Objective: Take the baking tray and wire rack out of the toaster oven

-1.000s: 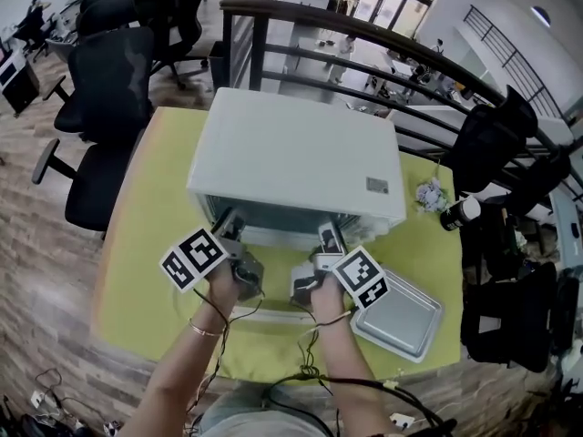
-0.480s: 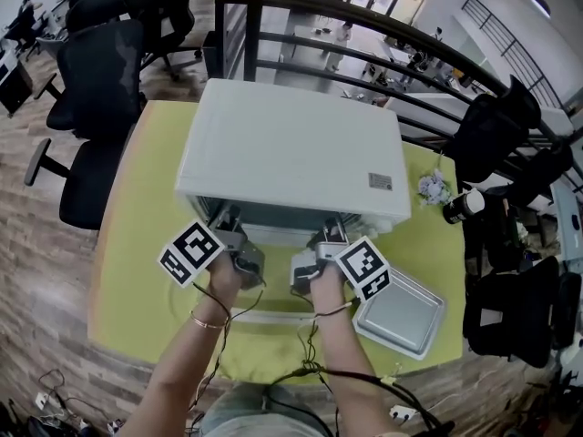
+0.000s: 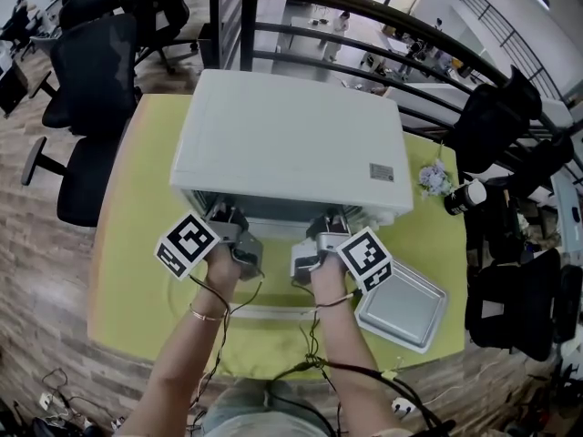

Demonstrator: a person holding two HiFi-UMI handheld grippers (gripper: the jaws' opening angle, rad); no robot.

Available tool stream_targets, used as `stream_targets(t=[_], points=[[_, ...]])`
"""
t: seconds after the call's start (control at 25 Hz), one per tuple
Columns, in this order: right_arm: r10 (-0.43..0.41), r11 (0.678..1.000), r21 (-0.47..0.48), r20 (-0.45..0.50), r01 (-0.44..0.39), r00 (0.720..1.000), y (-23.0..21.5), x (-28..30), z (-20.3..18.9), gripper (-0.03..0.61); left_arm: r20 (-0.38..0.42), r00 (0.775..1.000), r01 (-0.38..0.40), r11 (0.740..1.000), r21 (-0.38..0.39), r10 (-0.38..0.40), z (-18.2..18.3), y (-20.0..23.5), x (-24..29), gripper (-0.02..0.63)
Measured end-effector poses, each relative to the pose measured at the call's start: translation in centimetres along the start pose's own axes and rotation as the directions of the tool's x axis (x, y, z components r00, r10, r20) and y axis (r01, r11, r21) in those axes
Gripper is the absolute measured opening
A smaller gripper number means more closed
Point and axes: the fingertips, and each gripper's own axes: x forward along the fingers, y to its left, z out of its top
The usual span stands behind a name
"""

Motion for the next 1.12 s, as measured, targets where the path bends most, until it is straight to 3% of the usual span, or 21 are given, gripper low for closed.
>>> stream_targets(t=[0.16, 0.48, 1.12], points=[[0.009, 1.000, 0.015, 0.005, -0.009, 1.000, 0.0, 0.0, 0.0, 0.066, -0.005, 1.000, -0.004, 1.000, 0.022, 0.004, 0.0, -0.2, 0.0, 0.052], [-0.007, 1.000, 0.010, -0.015, 0.008, 1.000, 0.1, -0.1, -0.3, 0.061, 0.003, 1.000, -0.007, 0.999, -0.034, 0.007, 0.2, 0.0, -0.2, 0.037], [-0.031, 0.999, -0.008, -0.024, 0.031, 0.999, 0.1, -1.7, -0.7, 0.064, -0.009, 1.000, -0.025, 0.999, -0.043, 0.025, -0.4, -0.2, -1.7, 0.037]])
